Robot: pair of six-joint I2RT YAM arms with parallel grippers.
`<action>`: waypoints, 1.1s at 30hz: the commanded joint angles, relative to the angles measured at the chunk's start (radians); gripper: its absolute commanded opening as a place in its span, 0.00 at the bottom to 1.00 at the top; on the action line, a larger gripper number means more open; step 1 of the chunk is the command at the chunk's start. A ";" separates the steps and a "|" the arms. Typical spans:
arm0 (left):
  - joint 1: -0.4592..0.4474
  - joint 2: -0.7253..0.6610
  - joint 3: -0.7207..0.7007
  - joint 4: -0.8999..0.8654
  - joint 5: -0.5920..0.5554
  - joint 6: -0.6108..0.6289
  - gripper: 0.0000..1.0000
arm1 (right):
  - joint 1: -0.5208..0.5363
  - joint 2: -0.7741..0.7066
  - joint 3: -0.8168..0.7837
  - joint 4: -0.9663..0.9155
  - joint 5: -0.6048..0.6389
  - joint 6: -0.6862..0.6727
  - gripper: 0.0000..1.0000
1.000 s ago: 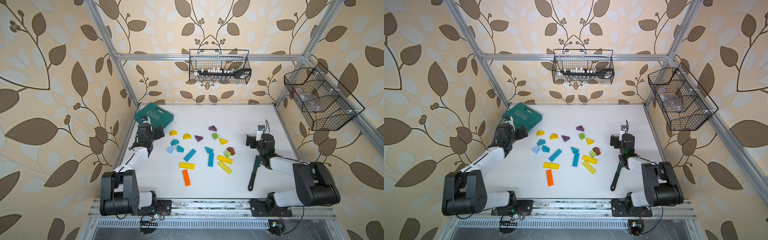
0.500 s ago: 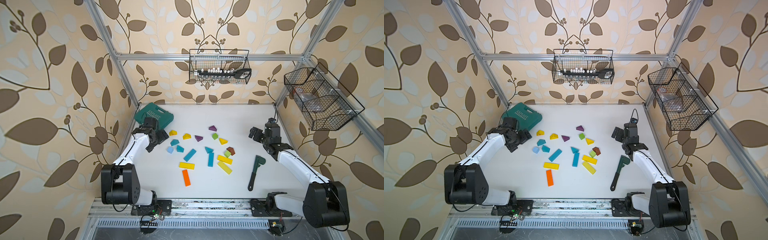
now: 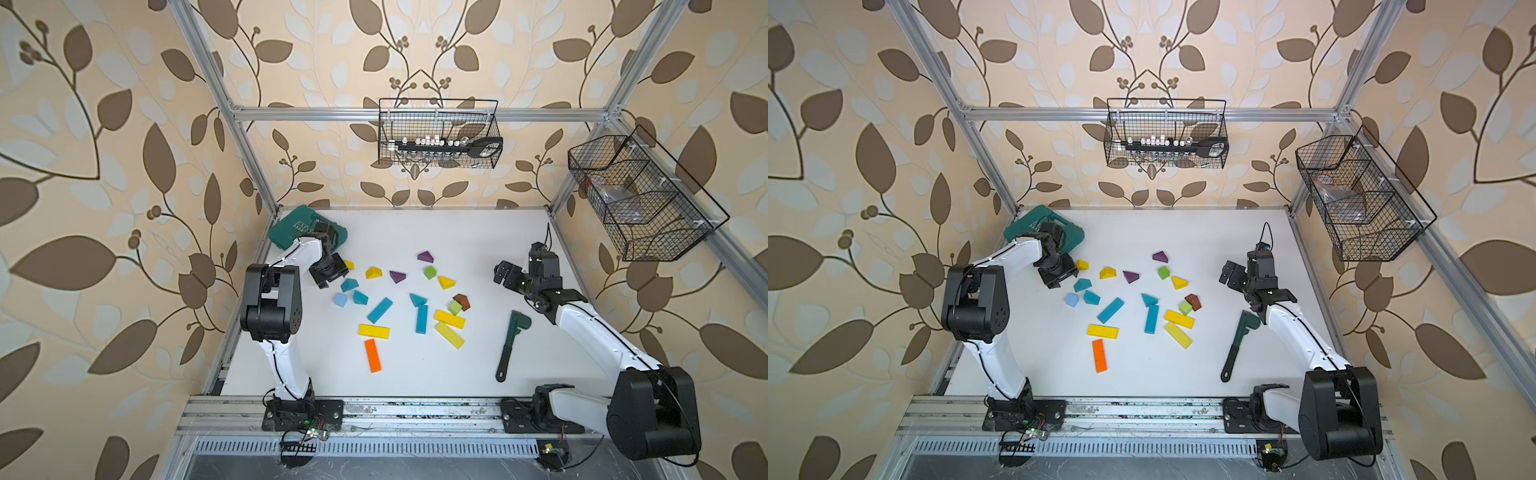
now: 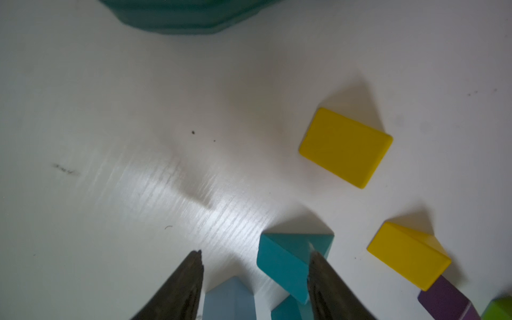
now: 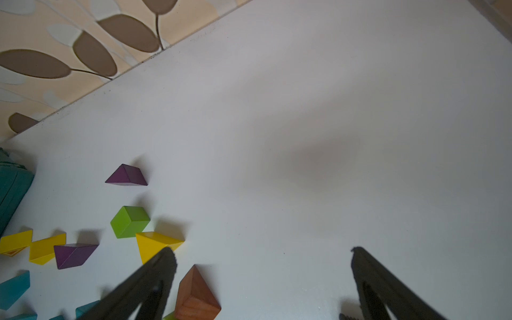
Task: Assemble a small pinwheel with building blocks
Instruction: Adjust the building block at the center of the board.
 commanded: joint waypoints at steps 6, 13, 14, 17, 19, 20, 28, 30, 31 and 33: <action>-0.030 0.080 0.115 -0.042 0.028 0.016 0.52 | 0.001 0.034 -0.009 -0.003 -0.016 0.008 1.00; -0.104 0.104 0.121 -0.078 0.020 -0.063 0.44 | 0.001 0.049 0.000 -0.014 -0.014 0.011 1.00; -0.111 0.099 0.111 -0.079 0.019 -0.083 0.43 | 0.001 0.048 0.000 -0.016 -0.011 0.012 1.00; -0.120 0.083 0.074 -0.065 0.034 -0.155 0.43 | -0.001 0.048 0.000 -0.016 -0.014 0.013 1.00; -0.129 0.084 0.067 -0.050 0.052 -0.181 0.43 | -0.001 0.049 -0.001 -0.018 -0.015 0.015 1.00; -0.134 0.089 0.075 -0.052 0.057 -0.189 0.43 | -0.001 0.049 0.000 -0.018 -0.014 0.016 1.00; -0.226 0.186 0.224 -0.068 0.093 -0.209 0.44 | -0.004 0.050 -0.002 -0.024 -0.010 0.016 1.00; -0.241 0.214 0.261 -0.073 0.100 -0.212 0.43 | -0.005 0.051 -0.001 -0.027 -0.012 0.017 1.00; -0.246 0.226 0.275 -0.074 0.100 -0.216 0.43 | -0.007 0.050 0.000 -0.028 -0.012 0.016 1.00; -0.248 0.249 0.301 -0.071 0.115 -0.217 0.43 | -0.008 0.050 -0.001 -0.028 -0.012 0.015 1.00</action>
